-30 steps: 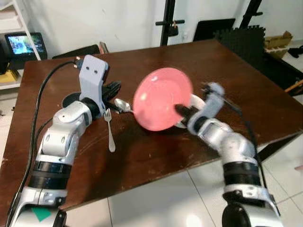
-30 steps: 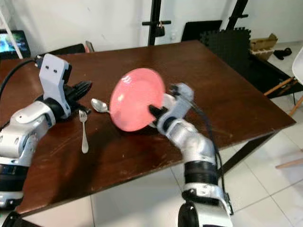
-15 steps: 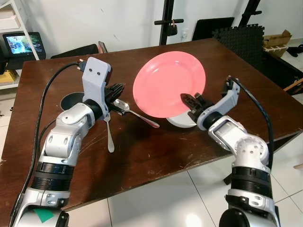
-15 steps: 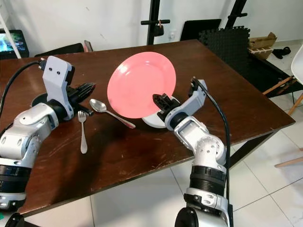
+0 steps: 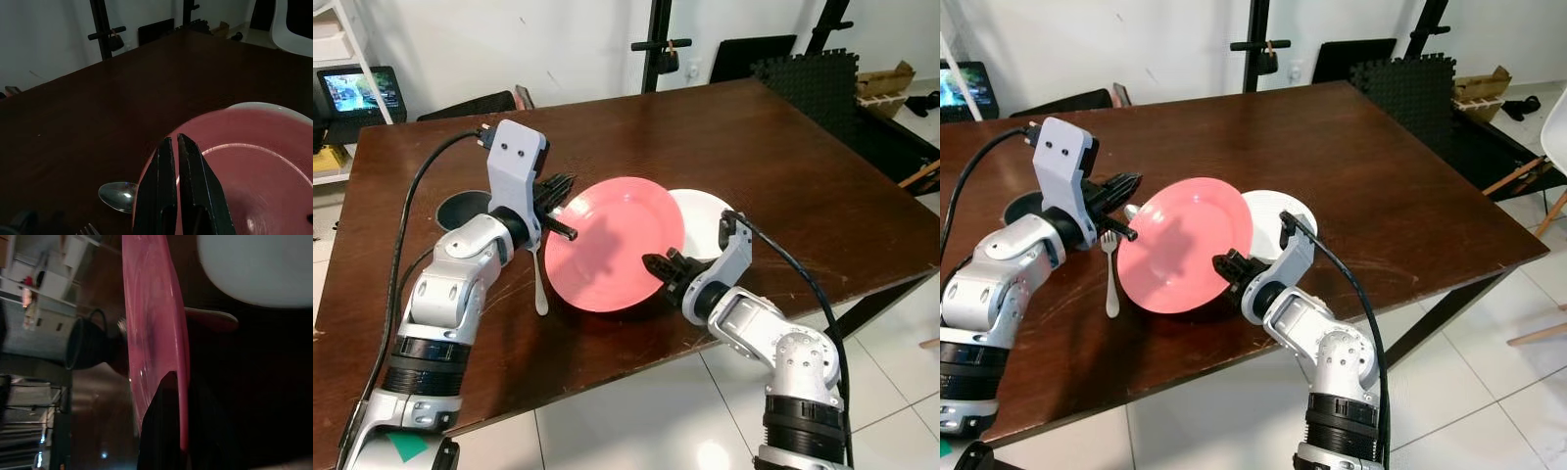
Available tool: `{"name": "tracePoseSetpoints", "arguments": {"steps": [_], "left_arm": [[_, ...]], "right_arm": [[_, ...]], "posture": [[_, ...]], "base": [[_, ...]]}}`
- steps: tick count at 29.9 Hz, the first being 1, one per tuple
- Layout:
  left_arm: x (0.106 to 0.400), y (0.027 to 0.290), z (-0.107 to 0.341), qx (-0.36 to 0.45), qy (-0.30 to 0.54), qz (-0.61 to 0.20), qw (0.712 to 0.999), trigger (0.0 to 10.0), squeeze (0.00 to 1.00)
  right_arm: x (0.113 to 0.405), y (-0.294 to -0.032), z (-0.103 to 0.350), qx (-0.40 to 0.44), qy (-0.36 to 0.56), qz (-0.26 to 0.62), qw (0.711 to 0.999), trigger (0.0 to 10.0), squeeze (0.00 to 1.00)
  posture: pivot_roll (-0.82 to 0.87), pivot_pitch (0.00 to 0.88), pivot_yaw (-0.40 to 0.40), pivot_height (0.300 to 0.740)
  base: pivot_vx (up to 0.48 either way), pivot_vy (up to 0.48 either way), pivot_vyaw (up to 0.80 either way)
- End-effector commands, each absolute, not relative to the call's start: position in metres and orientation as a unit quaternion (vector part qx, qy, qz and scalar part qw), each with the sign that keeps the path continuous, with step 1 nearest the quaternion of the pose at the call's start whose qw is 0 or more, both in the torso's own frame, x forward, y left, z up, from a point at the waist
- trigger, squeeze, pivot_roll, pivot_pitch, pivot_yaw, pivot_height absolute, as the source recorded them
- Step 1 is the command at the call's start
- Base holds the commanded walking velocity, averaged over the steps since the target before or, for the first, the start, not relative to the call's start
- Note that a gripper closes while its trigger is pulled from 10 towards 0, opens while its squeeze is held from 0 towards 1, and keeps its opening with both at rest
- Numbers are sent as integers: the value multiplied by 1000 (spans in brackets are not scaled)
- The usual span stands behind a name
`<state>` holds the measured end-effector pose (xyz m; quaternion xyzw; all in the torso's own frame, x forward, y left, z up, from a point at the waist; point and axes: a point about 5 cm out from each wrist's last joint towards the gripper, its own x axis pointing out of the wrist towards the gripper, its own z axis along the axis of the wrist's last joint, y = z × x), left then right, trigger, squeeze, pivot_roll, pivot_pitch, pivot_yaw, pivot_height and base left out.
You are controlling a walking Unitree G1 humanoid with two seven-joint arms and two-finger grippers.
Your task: Setting the table
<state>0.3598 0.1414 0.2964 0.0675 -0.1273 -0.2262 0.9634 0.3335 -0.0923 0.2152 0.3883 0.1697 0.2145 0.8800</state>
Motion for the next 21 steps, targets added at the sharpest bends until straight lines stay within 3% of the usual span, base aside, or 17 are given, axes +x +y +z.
{"name": "tracePoseSetpoints", "arguments": {"steps": [1,2,3,4,5,6,7,8,9,10,11,21], "left_arm": [[359,139,292,69,-122,-229,963,10000,0],[359,139,292,69,-122,-229,963,10000,0],[359,139,292,68,-123,-229,963,10000,0],[359,139,292,68,-123,-229,963,10000,0],[360,139,293,68,-125,-230,963,10000,0],[360,139,293,68,-125,-230,963,10000,0],[360,138,293,68,-126,-231,962,10000,0],[360,138,294,69,-126,-231,962,10000,0],[360,138,294,68,-126,-230,962,10000,0],[360,138,294,68,-126,-230,962,10000,0],[361,137,293,68,-124,-233,962,10000,0],[364,134,293,69,-123,-237,961,10000,0]], "right_arm": [[329,-87,207,388,189,217,876,10000,16],[328,-86,207,389,191,219,874,10000,16],[326,-84,207,389,193,222,873,10000,216],[326,-84,207,389,193,222,873,10000,216],[324,-81,207,387,196,229,871,10000,576],[324,-81,207,387,196,229,871,10000,576],[323,-80,207,382,198,234,872,10000,776],[321,-78,206,378,201,237,872,10000,780],[319,-77,205,376,204,239,872,10000,871],[319,-77,205,376,204,239,872,10000,871],[314,-73,203,369,209,249,871,10000,1000],[309,-66,211,319,185,292,882,10000,1000]], "posture": [[-32,222,38,740],[-32,222,38,740],[-31,213,40,740],[-31,213,40,740],[-34,215,40,740],[-34,215,40,740],[-31,214,38,740],[-29,217,40,740],[-32,221,44,740],[-32,221,44,740],[-31,220,47,740],[-27,223,66,740]], "base": [[0,0,0],[0,0,0],[0,0,0],[0,0,0],[0,0,0],[0,0,0],[0,0,0],[0,0,0],[0,0,0],[0,0,0],[0,0,0],[0,0,0]]}}
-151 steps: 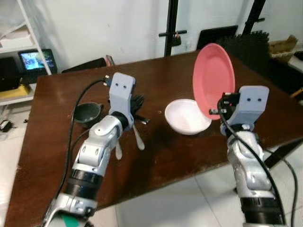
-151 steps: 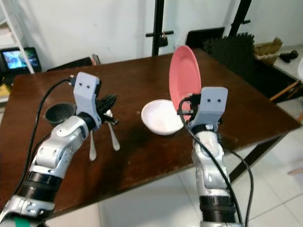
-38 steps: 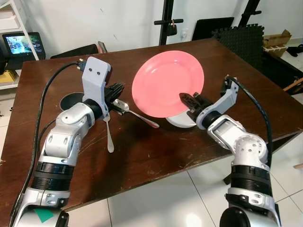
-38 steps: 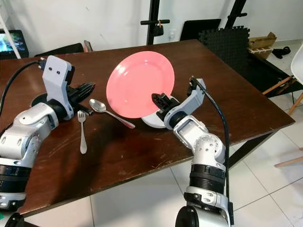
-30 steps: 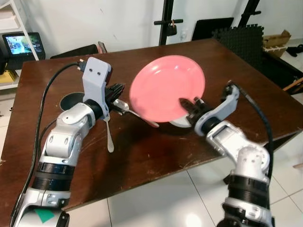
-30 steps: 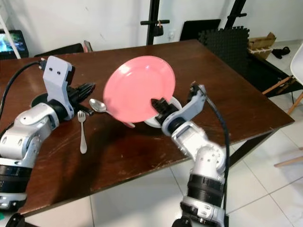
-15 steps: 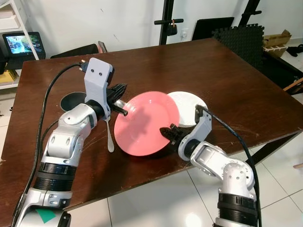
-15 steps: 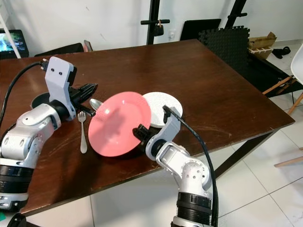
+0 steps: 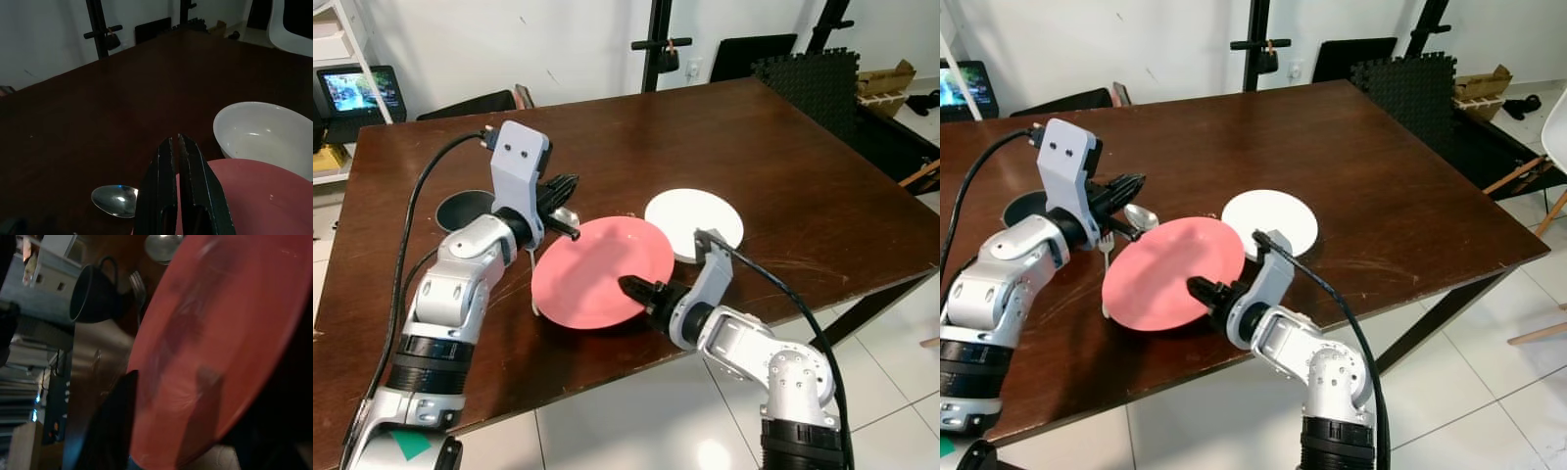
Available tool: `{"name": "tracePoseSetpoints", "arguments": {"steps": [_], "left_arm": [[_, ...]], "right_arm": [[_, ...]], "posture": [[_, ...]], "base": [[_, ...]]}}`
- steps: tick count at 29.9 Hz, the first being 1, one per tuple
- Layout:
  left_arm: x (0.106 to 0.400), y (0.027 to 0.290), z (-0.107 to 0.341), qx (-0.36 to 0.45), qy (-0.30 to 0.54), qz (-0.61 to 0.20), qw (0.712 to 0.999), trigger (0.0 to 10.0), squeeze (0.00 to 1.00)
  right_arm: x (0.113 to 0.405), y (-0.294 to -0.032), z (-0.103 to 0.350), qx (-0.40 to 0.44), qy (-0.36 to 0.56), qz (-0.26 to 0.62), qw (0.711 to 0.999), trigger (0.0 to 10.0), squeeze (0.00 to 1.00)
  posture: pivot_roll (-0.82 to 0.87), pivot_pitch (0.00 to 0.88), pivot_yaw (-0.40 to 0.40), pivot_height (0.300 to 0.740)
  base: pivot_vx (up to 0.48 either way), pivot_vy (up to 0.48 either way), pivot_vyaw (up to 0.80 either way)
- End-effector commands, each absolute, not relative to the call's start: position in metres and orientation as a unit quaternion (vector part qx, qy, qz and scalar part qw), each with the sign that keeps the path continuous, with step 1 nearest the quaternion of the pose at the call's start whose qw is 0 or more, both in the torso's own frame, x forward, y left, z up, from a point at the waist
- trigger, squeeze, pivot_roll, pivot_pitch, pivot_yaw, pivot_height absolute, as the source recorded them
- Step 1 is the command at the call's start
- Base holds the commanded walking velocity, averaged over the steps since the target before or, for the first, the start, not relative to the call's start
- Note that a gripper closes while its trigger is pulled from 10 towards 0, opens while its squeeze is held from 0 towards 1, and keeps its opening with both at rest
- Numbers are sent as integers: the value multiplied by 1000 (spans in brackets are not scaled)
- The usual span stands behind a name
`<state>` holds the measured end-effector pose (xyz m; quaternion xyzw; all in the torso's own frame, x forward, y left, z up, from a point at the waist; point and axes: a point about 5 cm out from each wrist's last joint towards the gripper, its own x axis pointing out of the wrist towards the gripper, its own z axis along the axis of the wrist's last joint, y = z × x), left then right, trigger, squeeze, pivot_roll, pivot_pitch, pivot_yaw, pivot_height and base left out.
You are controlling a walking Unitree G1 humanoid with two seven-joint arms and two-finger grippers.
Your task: Setting the table
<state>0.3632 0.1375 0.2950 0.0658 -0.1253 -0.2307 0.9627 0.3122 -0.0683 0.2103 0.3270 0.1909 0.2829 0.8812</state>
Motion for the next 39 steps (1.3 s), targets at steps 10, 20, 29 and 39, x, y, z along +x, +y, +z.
{"name": "tracePoseSetpoints", "arguments": {"steps": [10,20,29,39], "left_arm": [[370,138,294,85,-115,-230,963,10000,0],[374,134,293,89,-110,-232,962,10000,0],[375,132,291,92,-104,-243,960,10000,0],[387,175,273,182,4,-218,959,10000,0]], "right_arm": [[288,-81,254,94,27,432,897,10000,0],[285,-94,265,60,-19,453,889,10000,0],[319,-139,297,120,-114,309,937,10000,0],[345,-215,313,139,-175,67,973,10000,0]], "posture": [[-13,219,96,740],[-15,231,105,740],[-16,237,107,740],[3,235,128,740]], "base": [[0,0,0],[0,0,0],[0,0,0],[0,0,0]]}}
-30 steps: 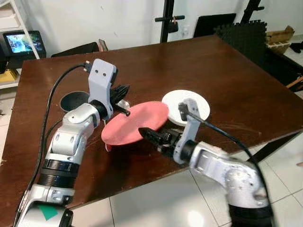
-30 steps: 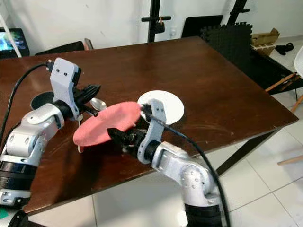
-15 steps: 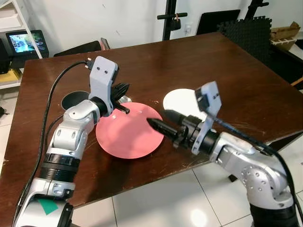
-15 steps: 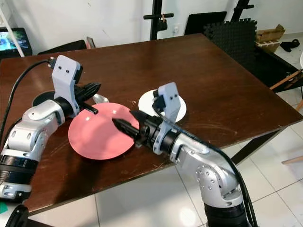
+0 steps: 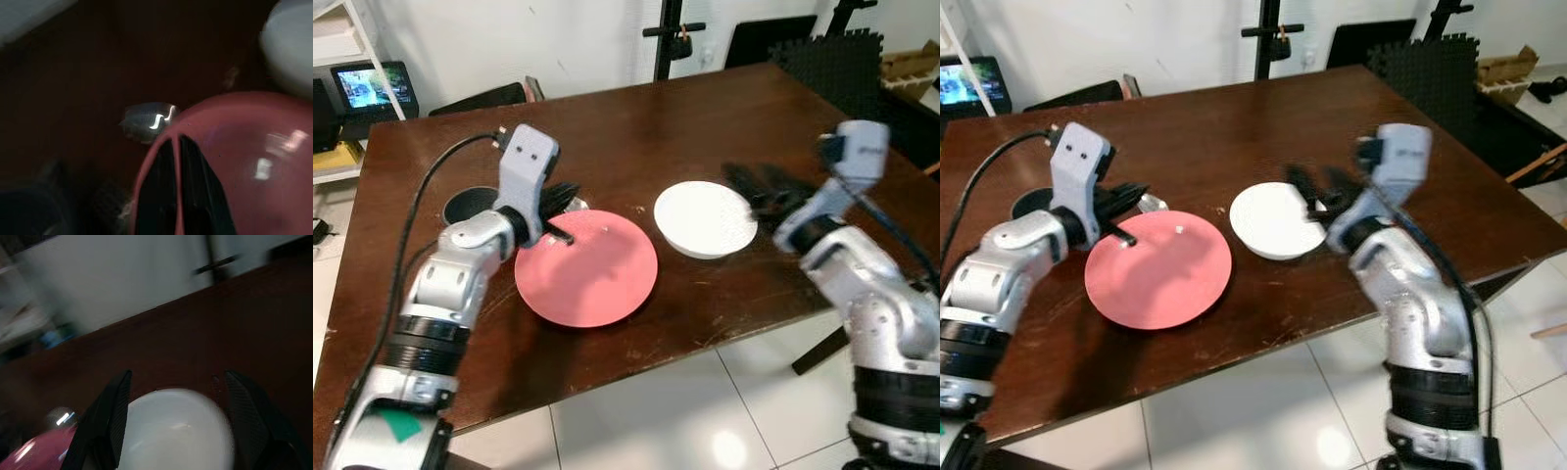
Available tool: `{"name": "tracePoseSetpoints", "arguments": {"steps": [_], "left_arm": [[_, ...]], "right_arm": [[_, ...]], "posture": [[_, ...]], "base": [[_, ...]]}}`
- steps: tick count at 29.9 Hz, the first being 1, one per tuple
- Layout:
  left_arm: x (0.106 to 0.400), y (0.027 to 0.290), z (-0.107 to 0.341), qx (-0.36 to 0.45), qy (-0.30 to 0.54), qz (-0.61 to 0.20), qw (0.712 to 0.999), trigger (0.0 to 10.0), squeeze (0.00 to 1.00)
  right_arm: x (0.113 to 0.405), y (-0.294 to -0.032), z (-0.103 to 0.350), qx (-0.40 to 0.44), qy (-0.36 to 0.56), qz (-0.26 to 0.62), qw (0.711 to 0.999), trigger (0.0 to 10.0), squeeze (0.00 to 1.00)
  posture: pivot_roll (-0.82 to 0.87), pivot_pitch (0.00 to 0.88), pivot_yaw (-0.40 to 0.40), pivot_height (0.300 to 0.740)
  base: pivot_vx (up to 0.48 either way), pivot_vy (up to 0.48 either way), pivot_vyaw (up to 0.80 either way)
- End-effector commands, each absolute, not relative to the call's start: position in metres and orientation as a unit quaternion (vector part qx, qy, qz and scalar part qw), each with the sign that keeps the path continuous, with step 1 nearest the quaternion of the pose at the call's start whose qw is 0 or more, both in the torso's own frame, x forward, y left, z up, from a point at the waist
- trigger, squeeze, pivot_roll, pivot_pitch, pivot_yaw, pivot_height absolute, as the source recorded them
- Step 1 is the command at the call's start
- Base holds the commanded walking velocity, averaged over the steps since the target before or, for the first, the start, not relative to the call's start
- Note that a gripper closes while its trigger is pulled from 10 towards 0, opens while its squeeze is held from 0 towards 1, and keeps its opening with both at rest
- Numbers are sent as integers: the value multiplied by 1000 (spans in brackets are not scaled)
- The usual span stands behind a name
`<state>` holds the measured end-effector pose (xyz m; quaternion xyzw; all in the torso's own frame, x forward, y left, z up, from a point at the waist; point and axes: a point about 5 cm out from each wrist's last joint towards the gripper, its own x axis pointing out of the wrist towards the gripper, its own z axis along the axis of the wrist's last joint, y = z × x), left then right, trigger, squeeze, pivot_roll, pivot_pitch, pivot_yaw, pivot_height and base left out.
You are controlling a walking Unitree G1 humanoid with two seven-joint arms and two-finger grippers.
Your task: Setting the table
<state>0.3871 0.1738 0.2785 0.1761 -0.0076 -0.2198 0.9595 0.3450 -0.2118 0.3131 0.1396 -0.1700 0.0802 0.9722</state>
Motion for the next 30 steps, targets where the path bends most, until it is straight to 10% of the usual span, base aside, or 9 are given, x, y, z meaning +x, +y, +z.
{"name": "tracePoseSetpoints", "arguments": {"steps": [1,30], "left_arm": [[389,183,275,204,11,-228,952,10000,0],[403,241,303,473,127,-235,840,10000,0]], "right_arm": [[346,-217,313,154,-180,56,970,10000,0],[346,-189,323,173,-223,104,954,10000,0]], "posture": [[4,234,131,740],[-6,260,118,740]], "base": [[0,0,0],[0,0,0]]}}
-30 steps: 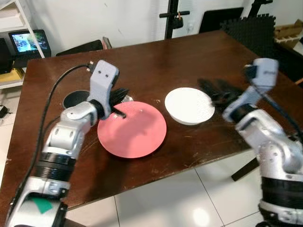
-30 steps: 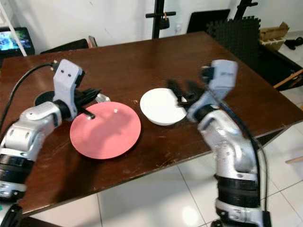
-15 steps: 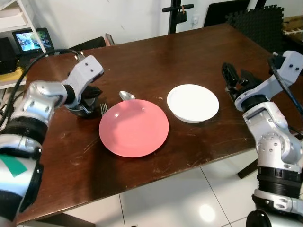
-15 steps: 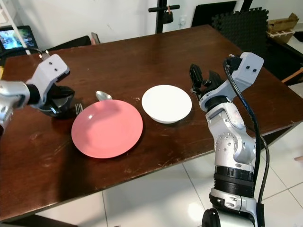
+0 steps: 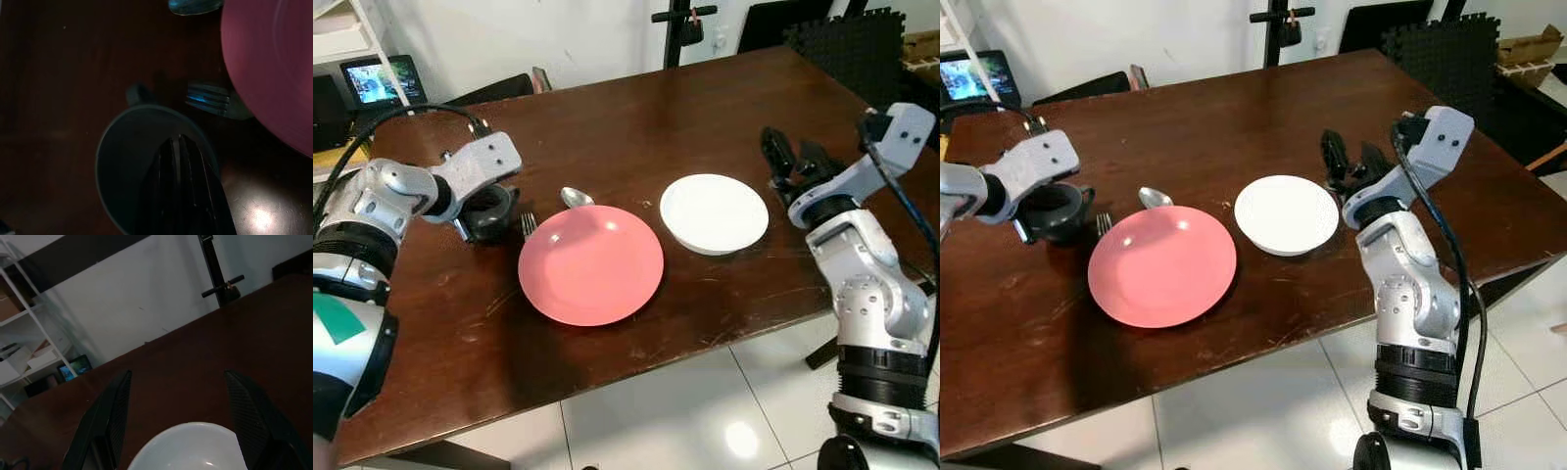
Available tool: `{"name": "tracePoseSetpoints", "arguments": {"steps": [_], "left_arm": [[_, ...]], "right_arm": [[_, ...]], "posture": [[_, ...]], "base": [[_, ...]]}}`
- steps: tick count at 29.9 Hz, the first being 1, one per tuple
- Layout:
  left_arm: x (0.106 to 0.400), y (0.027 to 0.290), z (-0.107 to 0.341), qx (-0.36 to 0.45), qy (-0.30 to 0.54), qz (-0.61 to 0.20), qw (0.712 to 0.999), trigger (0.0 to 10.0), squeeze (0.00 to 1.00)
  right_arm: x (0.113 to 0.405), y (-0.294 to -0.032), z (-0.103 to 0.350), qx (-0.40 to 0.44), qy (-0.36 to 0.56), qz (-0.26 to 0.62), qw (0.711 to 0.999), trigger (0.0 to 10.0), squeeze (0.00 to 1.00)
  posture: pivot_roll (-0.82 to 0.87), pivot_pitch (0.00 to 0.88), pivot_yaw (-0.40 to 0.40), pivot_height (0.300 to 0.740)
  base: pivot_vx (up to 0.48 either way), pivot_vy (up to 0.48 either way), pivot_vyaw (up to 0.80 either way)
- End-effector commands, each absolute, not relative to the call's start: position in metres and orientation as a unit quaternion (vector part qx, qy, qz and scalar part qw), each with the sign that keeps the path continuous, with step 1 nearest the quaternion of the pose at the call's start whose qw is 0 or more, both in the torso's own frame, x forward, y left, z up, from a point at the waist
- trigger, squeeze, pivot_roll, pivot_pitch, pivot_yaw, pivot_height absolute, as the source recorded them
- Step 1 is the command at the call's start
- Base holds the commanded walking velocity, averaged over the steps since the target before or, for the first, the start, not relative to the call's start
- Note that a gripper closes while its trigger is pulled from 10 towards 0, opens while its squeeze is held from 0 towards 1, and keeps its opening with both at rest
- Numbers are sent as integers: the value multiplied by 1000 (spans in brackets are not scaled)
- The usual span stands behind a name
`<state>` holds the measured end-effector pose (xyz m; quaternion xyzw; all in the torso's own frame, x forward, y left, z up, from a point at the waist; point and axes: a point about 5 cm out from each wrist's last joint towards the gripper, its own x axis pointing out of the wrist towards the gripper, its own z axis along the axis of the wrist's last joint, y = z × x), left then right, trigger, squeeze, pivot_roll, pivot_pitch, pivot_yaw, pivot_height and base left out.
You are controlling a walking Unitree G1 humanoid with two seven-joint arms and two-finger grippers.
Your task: Setting the table
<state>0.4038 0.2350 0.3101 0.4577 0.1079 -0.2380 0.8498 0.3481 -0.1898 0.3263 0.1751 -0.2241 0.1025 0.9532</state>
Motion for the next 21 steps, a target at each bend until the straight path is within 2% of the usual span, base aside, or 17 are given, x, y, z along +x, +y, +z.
{"name": "tracePoseSetpoints", "arguments": {"steps": [1,3,9,16,21], "left_arm": [[403,243,301,486,128,-223,835,10000,0],[404,248,299,500,123,-189,836,10000,0],[403,255,291,508,125,-174,834,10000,0],[399,261,269,496,159,-196,830,10000,0],[395,260,252,467,183,-241,831,10000,0]], "right_arm": [[345,-189,322,173,-223,105,954,10000,0],[344,-188,322,173,-223,105,954,10000,0],[344,-186,321,173,-221,107,954,10000,0],[345,-184,320,173,-219,110,954,10000,0],[345,-185,319,173,-218,108,954,10000,0]], "posture": [[-5,258,118,740],[-7,254,118,740],[-9,245,110,740],[-10,232,107,740],[-10,230,104,740]], "base": [[0,0,0],[0,0,0],[0,0,0],[0,0,0],[0,0,0]]}}
